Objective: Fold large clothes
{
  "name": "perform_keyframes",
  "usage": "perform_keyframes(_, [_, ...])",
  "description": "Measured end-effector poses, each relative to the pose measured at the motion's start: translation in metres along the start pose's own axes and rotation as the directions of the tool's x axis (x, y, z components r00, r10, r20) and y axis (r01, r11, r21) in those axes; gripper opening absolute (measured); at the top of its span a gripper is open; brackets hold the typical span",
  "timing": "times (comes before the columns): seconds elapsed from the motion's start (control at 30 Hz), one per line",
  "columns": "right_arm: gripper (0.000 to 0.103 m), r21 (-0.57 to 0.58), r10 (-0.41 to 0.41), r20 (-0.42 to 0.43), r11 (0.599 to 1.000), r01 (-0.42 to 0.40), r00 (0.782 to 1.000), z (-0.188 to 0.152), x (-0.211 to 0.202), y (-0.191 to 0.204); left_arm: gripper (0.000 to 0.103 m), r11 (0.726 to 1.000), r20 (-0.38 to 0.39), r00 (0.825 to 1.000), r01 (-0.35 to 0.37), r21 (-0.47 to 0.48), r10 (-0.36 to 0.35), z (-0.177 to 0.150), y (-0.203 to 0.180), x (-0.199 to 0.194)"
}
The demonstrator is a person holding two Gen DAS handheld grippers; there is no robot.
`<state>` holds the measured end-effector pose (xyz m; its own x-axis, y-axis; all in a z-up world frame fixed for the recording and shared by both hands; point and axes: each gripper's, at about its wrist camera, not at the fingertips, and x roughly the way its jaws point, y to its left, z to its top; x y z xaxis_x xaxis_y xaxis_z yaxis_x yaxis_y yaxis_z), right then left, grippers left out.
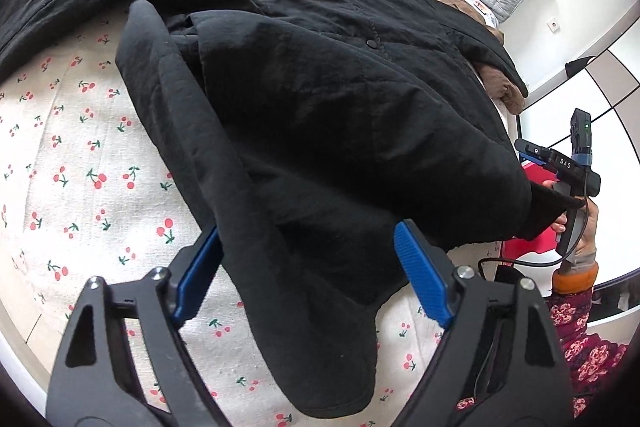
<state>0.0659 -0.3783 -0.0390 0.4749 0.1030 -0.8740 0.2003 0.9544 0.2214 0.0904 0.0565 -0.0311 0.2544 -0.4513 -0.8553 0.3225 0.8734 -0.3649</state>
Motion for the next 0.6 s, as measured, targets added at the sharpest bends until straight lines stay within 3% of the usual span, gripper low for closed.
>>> perform_keyframes(0.1, [0.103,0.016,-0.024,-0.015,1.000,0.024,1.000,-0.001,0.002,-0.006,0.043,1.000,-0.055,0.998,-0.006,-0.009,0.006,0.001,0.004,0.005])
perform_keyframes(0.13, [0.103,0.028,-0.025,-0.013,0.999,0.025,1.000,-0.002,0.000,-0.010,0.019,1.000,-0.061,0.998,-0.022,-0.021,0.021,0.003,0.005,0.005])
perform_keyframes(0.17, [0.103,0.045,-0.019,-0.011,0.999,0.019,1.000,-0.002,-0.002,-0.018,0.009,0.999,-0.061,0.998,-0.029,-0.046,0.026,0.003,0.008,0.004])
perform_keyframes(0.23, [0.103,0.077,-0.021,-0.012,0.997,0.021,1.000,-0.004,-0.007,-0.031,0.007,0.996,-0.012,1.000,0.011,-0.084,-0.012,0.000,0.011,-0.013])
perform_keyframes(0.3, [0.103,0.094,-0.045,-0.014,0.995,0.046,0.999,-0.005,-0.012,-0.040,0.006,0.997,0.087,0.996,0.015,-0.081,-0.008,-0.002,0.009,-0.050])
perform_keyframes(0.37, [0.103,0.101,-0.072,-0.012,0.992,0.072,0.997,-0.007,-0.019,-0.047,0.006,0.995,0.213,0.977,0.021,-0.100,0.001,-0.005,0.010,-0.097])
perform_keyframes(0.43, [0.103,0.107,-0.080,0.001,0.991,0.080,0.997,-0.010,-0.026,-0.052,0.006,0.991,0.332,0.943,0.048,-0.128,-0.003,-0.012,0.018,-0.144])
perform_keyframes(0.5, [0.103,0.113,-0.072,0.006,0.991,0.071,0.997,-0.014,-0.031,-0.056,0.006,0.988,0.351,0.936,0.074,-0.136,-0.022,-0.019,0.027,-0.165])
perform_keyframes(0.6, [0.103,0.096,-0.080,-0.006,0.992,0.080,0.997,-0.018,-0.028,-0.056,0.010,0.989,0.249,0.965,-0.053,-0.137,0.087,-0.028,0.036,-0.148])
